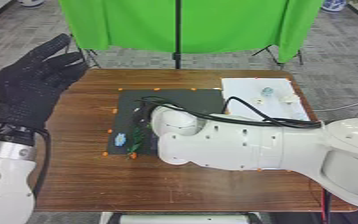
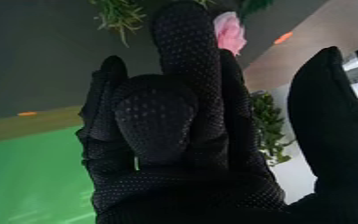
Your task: Arrange flowers
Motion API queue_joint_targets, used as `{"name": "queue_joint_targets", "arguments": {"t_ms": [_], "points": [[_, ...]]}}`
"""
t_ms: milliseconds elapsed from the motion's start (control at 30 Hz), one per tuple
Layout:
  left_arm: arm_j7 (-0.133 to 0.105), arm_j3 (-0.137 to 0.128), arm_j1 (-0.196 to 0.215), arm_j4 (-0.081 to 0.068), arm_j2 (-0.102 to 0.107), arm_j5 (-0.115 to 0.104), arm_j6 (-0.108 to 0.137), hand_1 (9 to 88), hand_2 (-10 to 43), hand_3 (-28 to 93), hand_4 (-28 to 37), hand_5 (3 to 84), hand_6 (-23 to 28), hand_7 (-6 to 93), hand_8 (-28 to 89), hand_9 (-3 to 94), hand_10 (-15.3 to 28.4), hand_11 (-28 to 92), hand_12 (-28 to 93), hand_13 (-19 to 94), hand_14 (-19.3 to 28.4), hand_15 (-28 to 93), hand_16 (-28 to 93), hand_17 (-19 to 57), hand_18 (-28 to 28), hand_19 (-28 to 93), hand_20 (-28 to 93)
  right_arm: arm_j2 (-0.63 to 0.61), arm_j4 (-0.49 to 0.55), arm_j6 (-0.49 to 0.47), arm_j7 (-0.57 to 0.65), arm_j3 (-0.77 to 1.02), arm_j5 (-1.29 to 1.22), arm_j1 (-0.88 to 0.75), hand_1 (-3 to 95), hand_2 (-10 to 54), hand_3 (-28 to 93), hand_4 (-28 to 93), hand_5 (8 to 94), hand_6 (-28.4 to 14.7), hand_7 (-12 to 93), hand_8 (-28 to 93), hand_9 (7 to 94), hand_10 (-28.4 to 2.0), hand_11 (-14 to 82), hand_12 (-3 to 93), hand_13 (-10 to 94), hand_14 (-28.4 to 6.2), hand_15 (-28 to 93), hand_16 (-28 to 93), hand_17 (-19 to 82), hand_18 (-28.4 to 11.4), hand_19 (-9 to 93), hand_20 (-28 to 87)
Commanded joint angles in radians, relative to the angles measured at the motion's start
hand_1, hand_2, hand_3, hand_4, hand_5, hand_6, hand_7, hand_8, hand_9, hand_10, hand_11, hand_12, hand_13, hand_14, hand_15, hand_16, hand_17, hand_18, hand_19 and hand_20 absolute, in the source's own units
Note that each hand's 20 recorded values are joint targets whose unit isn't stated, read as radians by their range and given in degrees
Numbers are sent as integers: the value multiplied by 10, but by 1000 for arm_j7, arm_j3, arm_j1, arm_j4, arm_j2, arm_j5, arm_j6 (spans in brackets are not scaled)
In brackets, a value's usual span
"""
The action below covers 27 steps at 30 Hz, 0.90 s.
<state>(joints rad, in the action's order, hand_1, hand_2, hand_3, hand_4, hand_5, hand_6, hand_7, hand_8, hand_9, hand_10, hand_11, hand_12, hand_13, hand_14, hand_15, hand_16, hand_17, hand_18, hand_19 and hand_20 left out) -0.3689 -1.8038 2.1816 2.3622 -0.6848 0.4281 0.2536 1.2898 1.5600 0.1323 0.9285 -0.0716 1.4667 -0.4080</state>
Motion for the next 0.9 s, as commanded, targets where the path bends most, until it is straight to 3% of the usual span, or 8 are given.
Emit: {"name": "queue_joint_targets", "arguments": {"t_ms": [33,300,367,533,900], "points": [[52,-17,32,5,-46,7,31,231,72,800,-234,379,103,185,-111,358,213,314,113,262,284,553,-105,-72,255,614,153,-59,25,75,-7,19,82,11,272,17,754,-262,576,2,133,-127,858,-131,337,182,789,-87,750,185,323,-230,921,176],[61,-43,95,30,-80,13,63,230,72,800,-233,379,104,184,-111,357,213,313,113,261,284,552,-105,-72,255,615,153,-202,102,91,6,160,192,-78,273,18,759,-257,576,-9,130,-126,832,-141,257,162,800,-85,647,166,330,-231,906,133],[68,-48,103,32,-86,18,57,230,72,800,-234,378,103,184,-110,357,213,313,113,261,284,553,-104,-72,255,615,153,-248,132,94,40,209,223,-115,273,17,759,-256,571,-15,126,-124,826,-144,247,158,800,-85,638,164,335,-232,904,124],[46,-74,177,55,-111,18,76,230,73,799,-234,378,104,183,-110,357,213,312,113,260,284,552,-105,-72,255,615,153,-330,196,107,100,368,248,-243,281,14,754,-251,561,-33,118,-120,810,-158,229,152,800,-91,617,159,353,-240,898,93],[43,-78,199,62,-129,19,85,230,72,799,-234,378,104,182,-110,356,213,310,114,261,284,552,-105,-72,255,615,152,-452,284,115,230,648,339,-483,287,11,746,-241,529,-56,101,-110,773,-182,208,143,791,-107,594,153,386,-247,928,-52]]}}
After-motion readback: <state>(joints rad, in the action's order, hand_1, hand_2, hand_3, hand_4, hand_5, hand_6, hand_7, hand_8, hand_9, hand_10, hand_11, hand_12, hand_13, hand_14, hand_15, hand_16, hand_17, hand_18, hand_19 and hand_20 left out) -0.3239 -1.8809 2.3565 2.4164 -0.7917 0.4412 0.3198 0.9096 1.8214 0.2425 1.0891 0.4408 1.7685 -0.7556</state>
